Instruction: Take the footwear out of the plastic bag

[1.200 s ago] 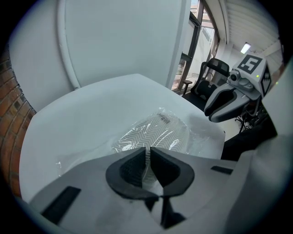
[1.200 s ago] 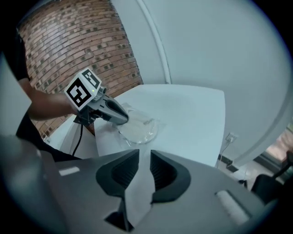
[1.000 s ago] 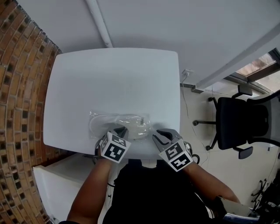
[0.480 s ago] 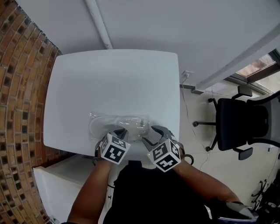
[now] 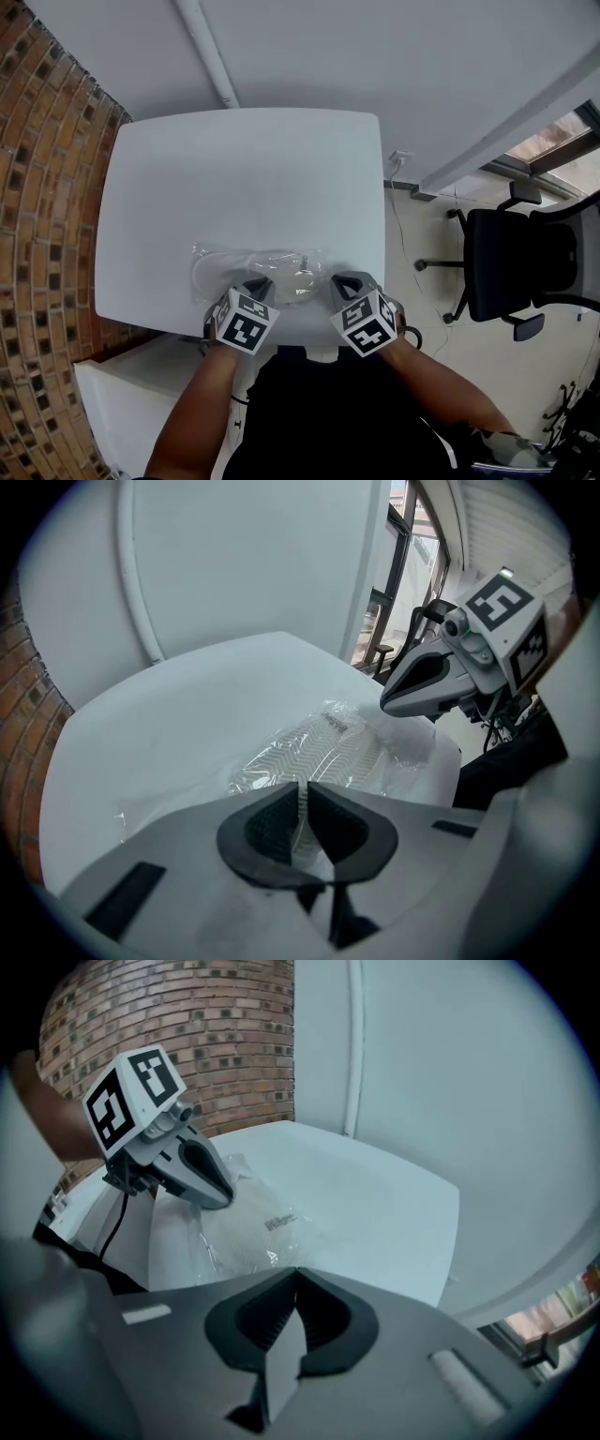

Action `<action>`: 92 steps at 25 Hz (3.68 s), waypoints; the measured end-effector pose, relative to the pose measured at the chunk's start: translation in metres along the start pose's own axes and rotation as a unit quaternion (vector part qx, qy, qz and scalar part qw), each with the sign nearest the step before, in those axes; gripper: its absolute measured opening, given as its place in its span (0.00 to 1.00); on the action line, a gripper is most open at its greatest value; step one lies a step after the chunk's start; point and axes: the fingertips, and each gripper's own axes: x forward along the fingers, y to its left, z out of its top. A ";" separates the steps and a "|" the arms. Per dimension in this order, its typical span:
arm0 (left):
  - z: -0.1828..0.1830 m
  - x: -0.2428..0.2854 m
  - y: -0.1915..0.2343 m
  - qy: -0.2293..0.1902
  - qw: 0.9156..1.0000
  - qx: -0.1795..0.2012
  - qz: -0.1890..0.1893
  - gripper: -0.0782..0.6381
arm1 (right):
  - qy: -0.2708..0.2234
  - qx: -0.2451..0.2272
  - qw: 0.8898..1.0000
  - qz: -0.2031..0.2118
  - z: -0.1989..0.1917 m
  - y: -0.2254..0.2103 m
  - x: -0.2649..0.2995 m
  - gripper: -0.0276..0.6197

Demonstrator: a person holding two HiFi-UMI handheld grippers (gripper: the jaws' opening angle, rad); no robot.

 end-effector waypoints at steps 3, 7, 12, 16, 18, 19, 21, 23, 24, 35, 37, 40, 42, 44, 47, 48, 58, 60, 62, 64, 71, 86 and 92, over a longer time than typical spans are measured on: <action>0.000 0.000 0.000 0.000 1.000 0.000 -0.001 0.16 | -0.003 0.088 0.996 0.033 -0.012 -0.005 0.006 0.05; 0.002 -0.001 0.000 -0.005 1.000 -0.001 -0.004 0.16 | -0.007 0.196 0.978 0.065 -0.026 -0.018 0.006 0.06; 0.002 -0.001 0.000 -0.006 1.000 -0.004 -0.007 0.16 | -0.019 0.238 0.971 0.032 -0.042 -0.058 -0.012 0.06; 0.002 0.000 0.001 -0.007 1.000 -0.003 -0.009 0.16 | -0.082 0.139 0.987 0.007 -0.005 -0.064 -0.036 0.06; 0.001 -0.001 0.002 -0.008 1.000 -0.004 -0.008 0.16 | -0.094 0.066 0.993 0.019 0.017 -0.046 -0.031 0.07; 0.001 -0.001 0.002 -0.008 1.000 -0.004 -0.007 0.16 | -0.088 0.023 0.996 0.020 0.024 -0.037 -0.024 0.07; 0.001 -0.001 0.001 -0.007 1.000 -0.004 -0.007 0.16 | -0.067 -0.062 0.996 0.011 0.032 -0.023 -0.006 0.09; 0.002 0.000 0.000 -0.007 1.000 -0.006 -0.008 0.16 | -0.040 -0.122 0.992 0.006 0.031 -0.016 0.012 0.09; 0.002 0.000 0.000 -0.006 1.000 -0.008 -0.008 0.16 | -0.027 -0.136 0.990 0.005 0.028 -0.015 0.019 0.09; 0.003 -0.001 0.004 -0.030 0.999 -0.040 -0.004 0.14 | -0.003 -0.071 0.997 0.025 -0.002 -0.038 0.034 0.09; 0.004 -0.002 0.006 -0.041 0.997 -0.063 -0.008 0.13 | -0.005 -0.061 0.998 0.023 -0.003 -0.042 0.031 0.08; 0.005 -0.003 0.009 -0.056 0.994 -0.092 -0.017 0.12 | -0.011 -0.048 0.999 0.007 -0.004 -0.052 0.022 0.06; 0.006 -0.004 0.011 -0.067 0.992 -0.106 -0.022 0.12 | -0.020 -0.029 0.999 -0.009 -0.003 -0.061 0.012 0.06; 0.006 -0.005 0.012 -0.079 0.989 -0.122 -0.026 0.12 | -0.040 0.009 0.999 -0.003 0.002 -0.063 0.000 0.06; 0.006 -0.007 0.014 -0.091 0.985 -0.142 -0.029 0.12 | -0.055 0.079 0.992 0.082 0.005 -0.039 -0.003 0.05; 0.007 -0.007 0.014 -0.092 0.985 -0.146 -0.029 0.12 | -0.048 0.089 0.989 0.109 0.003 -0.029 0.001 0.06; 0.020 -0.021 0.009 -0.106 0.984 -0.137 -0.033 0.12 | -0.039 0.158 0.969 0.187 0.000 -0.009 0.021 0.14; 0.022 -0.025 0.008 -0.112 0.984 -0.134 -0.033 0.12 | -0.037 0.172 0.965 0.193 -0.001 -0.011 0.021 0.15; 0.023 -0.028 0.008 -0.113 0.984 -0.132 -0.033 0.12 | -0.033 0.174 0.965 0.194 -0.002 -0.011 0.023 0.15; 0.024 -0.031 0.008 -0.117 0.984 -0.130 -0.034 0.12 | -0.033 0.178 0.963 0.198 0.000 -0.011 0.024 0.16; 0.025 -0.038 0.009 -0.132 0.982 -0.125 -0.042 0.12 | -0.045 0.220 0.949 0.221 0.008 -0.012 0.025 0.16; 0.031 -0.038 0.006 -0.143 0.981 -0.115 -0.057 0.12 | 0.003 0.312 0.905 0.289 0.020 0.000 0.038 0.24; 0.021 -0.033 0.013 -0.130 0.982 -0.129 -0.052 0.12 | -0.026 0.362 0.871 0.332 0.029 0.003 0.031 0.15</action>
